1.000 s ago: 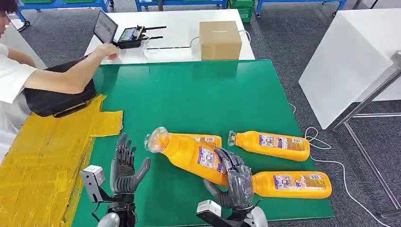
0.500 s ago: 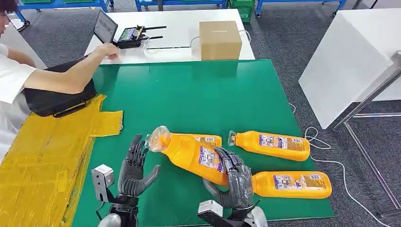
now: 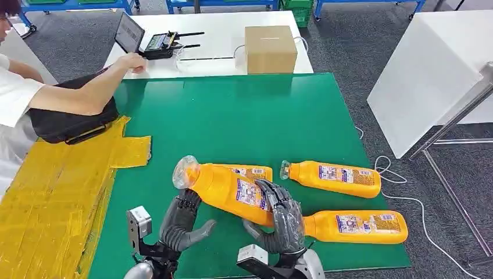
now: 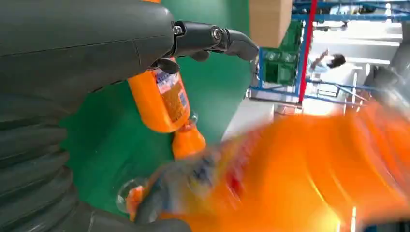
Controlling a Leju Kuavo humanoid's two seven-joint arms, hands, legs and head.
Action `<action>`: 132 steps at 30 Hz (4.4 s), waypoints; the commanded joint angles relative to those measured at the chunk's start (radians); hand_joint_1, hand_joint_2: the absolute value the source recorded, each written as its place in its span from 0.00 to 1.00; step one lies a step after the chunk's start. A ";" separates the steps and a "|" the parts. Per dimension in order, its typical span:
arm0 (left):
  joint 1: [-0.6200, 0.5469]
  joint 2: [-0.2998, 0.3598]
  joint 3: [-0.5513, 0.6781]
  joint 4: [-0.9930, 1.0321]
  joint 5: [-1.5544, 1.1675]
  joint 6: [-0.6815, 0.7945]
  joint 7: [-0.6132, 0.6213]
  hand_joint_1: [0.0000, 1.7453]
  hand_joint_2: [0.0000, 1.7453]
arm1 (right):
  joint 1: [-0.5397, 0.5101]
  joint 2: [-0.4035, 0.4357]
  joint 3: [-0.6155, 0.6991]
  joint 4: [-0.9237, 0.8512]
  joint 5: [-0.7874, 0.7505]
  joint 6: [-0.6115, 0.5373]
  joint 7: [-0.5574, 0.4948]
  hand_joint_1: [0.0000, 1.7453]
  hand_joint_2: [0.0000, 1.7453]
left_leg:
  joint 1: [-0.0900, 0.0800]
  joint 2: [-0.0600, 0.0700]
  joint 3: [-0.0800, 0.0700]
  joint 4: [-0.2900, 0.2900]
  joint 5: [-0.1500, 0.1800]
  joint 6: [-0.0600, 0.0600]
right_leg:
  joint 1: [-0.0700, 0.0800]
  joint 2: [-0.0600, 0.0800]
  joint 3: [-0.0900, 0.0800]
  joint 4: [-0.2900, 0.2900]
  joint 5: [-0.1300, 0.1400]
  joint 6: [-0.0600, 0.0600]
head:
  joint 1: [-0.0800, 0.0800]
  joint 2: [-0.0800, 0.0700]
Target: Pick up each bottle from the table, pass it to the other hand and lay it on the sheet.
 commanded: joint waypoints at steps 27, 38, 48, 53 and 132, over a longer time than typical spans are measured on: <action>-0.170 -0.018 -0.010 0.216 -0.007 0.188 0.045 0.00 1.00 | -0.243 0.075 0.291 0.531 0.116 -0.057 -0.081 1.00 1.00 | 0.001 -0.005 0.002 -0.001 0.001 -0.001 | 0.001 -0.005 0.002 -0.002 -0.001 0.001 | 0.000 0.000; -0.165 -0.038 0.030 0.213 -0.006 0.256 0.017 1.00 1.00 | -0.234 0.064 0.283 0.494 0.087 -0.073 -0.072 1.00 1.00 | 0.001 -0.003 0.001 -0.001 0.001 -0.001 | 0.001 -0.003 0.001 -0.001 0.000 0.001 | 0.000 0.000; -0.159 -0.041 0.038 0.198 0.001 0.264 0.011 1.00 1.00 | -0.229 0.062 0.274 0.483 0.083 -0.078 -0.068 1.00 1.00 | 0.000 -0.003 0.001 -0.001 0.001 -0.001 | 0.001 -0.003 0.000 -0.001 0.000 0.001 | 0.000 0.000; -0.155 -0.045 0.049 0.187 0.009 0.277 0.002 1.00 1.00 | -0.223 0.060 0.264 0.470 0.081 -0.089 -0.065 1.00 1.00 | 0.001 -0.003 0.001 -0.001 0.001 -0.001 | 0.001 -0.004 0.001 -0.001 0.000 0.001 | 0.000 0.000; -0.660 0.229 0.181 1.109 -1.560 0.839 0.777 0.00 1.00 | -0.094 -0.088 -0.019 -0.120 -0.528 0.450 -0.047 0.00 1.00 | 0.001 -0.003 0.000 -0.001 0.004 -0.003 | 0.001 -0.004 0.000 0.000 0.001 0.001 | 0.000 0.000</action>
